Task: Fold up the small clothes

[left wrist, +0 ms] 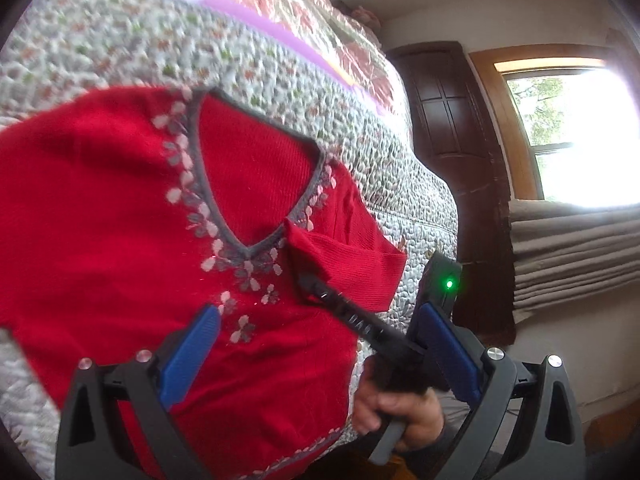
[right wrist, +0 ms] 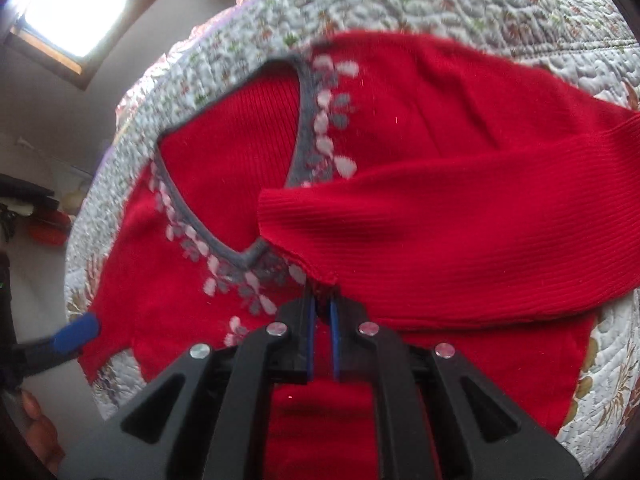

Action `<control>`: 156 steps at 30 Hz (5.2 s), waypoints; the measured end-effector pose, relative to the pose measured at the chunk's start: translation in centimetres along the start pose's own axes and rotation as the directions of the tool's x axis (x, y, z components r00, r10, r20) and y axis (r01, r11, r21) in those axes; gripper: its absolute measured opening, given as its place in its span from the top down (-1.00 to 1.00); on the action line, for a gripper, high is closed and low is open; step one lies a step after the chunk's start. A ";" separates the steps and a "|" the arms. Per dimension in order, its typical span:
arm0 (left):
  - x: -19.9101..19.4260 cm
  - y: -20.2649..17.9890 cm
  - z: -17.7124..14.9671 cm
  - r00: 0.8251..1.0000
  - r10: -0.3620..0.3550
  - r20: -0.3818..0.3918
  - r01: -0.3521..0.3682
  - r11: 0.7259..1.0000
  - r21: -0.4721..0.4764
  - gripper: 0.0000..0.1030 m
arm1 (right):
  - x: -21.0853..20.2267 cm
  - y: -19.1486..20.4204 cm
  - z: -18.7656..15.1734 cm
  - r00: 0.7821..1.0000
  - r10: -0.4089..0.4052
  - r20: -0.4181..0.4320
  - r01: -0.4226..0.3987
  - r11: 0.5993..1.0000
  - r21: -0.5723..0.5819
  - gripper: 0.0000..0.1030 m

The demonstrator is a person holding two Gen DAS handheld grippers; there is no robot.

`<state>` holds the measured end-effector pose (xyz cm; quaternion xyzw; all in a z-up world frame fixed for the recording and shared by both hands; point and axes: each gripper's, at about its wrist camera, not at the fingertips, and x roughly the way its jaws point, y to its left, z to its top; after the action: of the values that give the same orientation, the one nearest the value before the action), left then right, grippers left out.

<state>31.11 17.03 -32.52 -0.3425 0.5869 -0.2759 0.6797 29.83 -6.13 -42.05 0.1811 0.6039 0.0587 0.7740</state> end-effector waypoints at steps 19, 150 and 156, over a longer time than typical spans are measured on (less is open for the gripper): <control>12.4 3.2 3.0 0.988 -0.049 -0.148 0.020 0.981 -0.194 -0.92 | -7.9 -1.2 -10.1 0.993 0.057 -0.105 -0.058 0.998 0.001 0.23; -42.6 29.3 -12.7 0.618 0.595 0.513 -0.084 0.699 -0.710 0.87 | -20.3 8.8 -13.5 0.999 0.042 -0.035 -0.044 0.998 -0.042 -0.10; -39.2 17.4 -7.7 0.625 0.460 0.631 -0.219 0.879 -0.424 0.87 | -20.3 7.3 -11.9 0.998 0.066 -0.023 -0.066 0.997 -0.028 -0.10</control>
<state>16.81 57.10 -22.98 -0.4045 0.3651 0.1091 0.8314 14.02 -3.14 -23.41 0.1890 0.6052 0.0950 0.7674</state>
